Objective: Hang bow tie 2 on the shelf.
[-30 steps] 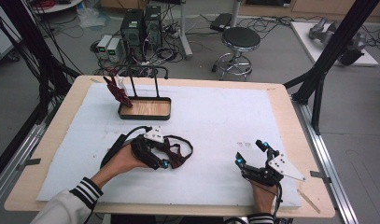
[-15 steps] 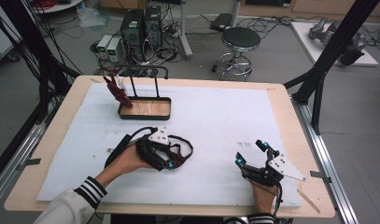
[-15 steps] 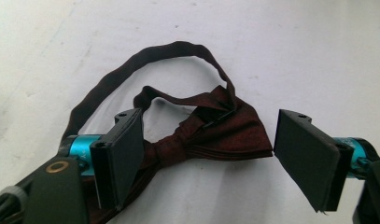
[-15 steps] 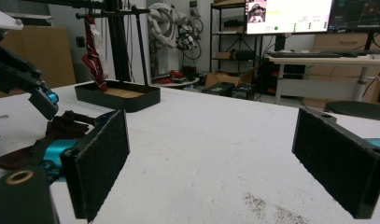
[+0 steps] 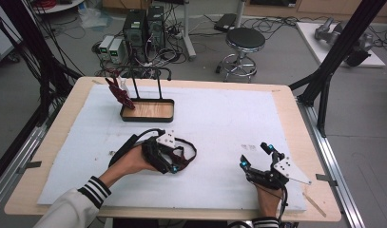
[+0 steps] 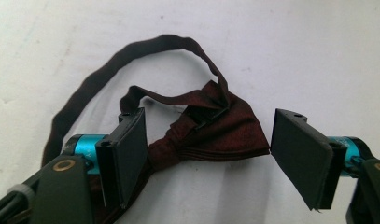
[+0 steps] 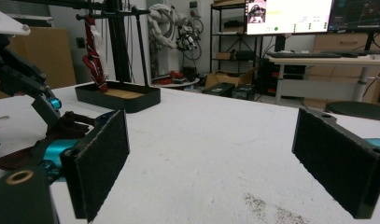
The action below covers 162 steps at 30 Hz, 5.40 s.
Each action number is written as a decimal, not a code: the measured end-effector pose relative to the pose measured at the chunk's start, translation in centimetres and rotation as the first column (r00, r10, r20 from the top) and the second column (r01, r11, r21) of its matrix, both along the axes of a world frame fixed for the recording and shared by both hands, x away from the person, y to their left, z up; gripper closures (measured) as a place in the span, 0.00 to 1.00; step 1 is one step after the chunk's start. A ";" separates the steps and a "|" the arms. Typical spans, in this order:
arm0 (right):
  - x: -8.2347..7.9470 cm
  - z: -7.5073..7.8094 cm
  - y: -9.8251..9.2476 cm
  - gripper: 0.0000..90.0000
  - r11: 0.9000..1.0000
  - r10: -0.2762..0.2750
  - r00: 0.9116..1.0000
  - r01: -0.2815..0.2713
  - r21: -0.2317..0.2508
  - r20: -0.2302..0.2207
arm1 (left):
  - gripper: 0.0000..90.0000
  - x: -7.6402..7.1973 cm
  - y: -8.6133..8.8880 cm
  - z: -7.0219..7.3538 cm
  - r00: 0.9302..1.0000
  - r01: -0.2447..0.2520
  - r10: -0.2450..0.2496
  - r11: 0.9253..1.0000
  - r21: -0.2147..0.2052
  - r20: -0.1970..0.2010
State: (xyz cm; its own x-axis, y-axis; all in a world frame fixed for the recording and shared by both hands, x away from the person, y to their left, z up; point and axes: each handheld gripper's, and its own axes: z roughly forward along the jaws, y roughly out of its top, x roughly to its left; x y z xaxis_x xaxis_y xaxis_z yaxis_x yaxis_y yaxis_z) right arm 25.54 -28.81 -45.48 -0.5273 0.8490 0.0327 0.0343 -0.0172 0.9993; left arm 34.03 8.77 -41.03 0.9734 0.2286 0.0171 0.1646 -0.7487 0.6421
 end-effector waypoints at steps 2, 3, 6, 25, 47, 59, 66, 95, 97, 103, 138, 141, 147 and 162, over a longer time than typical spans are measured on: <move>0.0 0.0 0.0 0.11 1.000 0.000 1.000 0.000 -0.003 0.004 | 0.31 0.1 -0.1 -0.2 1.000 0.001 -0.001 1.000 0.009 -0.007; 0.0 0.0 0.0 0.11 1.000 0.000 1.000 0.000 -0.002 0.003 | 0.31 0.2 -0.2 -0.3 1.000 0.001 -0.001 1.000 0.014 -0.009; 0.0 0.0 0.0 0.11 1.000 -0.001 1.000 0.001 -0.001 0.004 | 0.30 0.4 -0.2 -0.5 1.000 0.000 0.000 1.000 0.017 -0.015; 0.0 0.0 0.0 0.11 1.000 0.000 1.000 0.000 0.004 0.001 | 0.32 1.0 -0.1 -0.4 0.997 0.071 -0.072 0.994 0.082 0.002; 0.0 0.0 0.0 0.11 1.000 -0.002 1.000 0.002 0.005 0.005 | 0.45 2.2 0.1 0.1 0.984 0.169 -0.175 0.974 0.150 0.024; 0.0 0.0 0.0 0.11 1.000 -0.003 1.000 0.003 0.004 0.005 | 0.43 2.3 -0.2 -0.1 0.975 0.209 -0.218 0.964 0.166 0.043; 0.0 0.0 0.0 0.11 1.000 -0.004 1.000 0.004 0.003 0.005 | 0.38 2.5 -0.7 -0.8 0.978 0.200 -0.209 0.963 0.181 0.028; 0.0 0.0 -0.1 0.11 1.000 -0.004 1.000 0.004 0.010 0.005 | 0.83 3.1 -0.5 -0.3 0.990 0.104 -0.121 0.970 0.218 0.067; 0.0 0.0 -0.1 0.11 1.000 -0.004 1.000 0.004 0.010 0.003 | 0.84 3.1 -0.5 -0.3 0.991 0.103 -0.120 0.970 0.221 0.066; 0.0 0.0 -0.1 0.11 1.000 -0.004 1.000 0.004 0.010 0.004 | 0.84 2.9 -0.5 -0.3 0.992 0.091 -0.107 0.972 0.217 0.063; 0.0 0.0 -0.1 0.11 1.000 -0.002 1.000 0.002 0.012 0.000 | 0.84 2.6 0.2 -0.1 0.998 0.017 -0.027 0.985 0.170 0.057; 0.0 0.0 -0.1 0.11 1.000 -0.003 1.000 0.003 0.009 0.000 | 0.84 2.6 0.5 0.3 0.997 0.000 -0.011 0.990 0.141 0.078; 0.0 0.0 -0.1 0.11 1.000 -0.003 1.000 0.003 0.007 0.000 | 0.84 2.6 1.4 1.5 0.990 -0.048 0.040 0.997 0.059 0.137; 0.0 0.0 0.0 0.11 1.000 -0.003 1.000 0.003 0.007 -0.001 | 0.84 2.3 3.0 3.6 0.960 -0.133 0.148 0.988 -0.082 0.238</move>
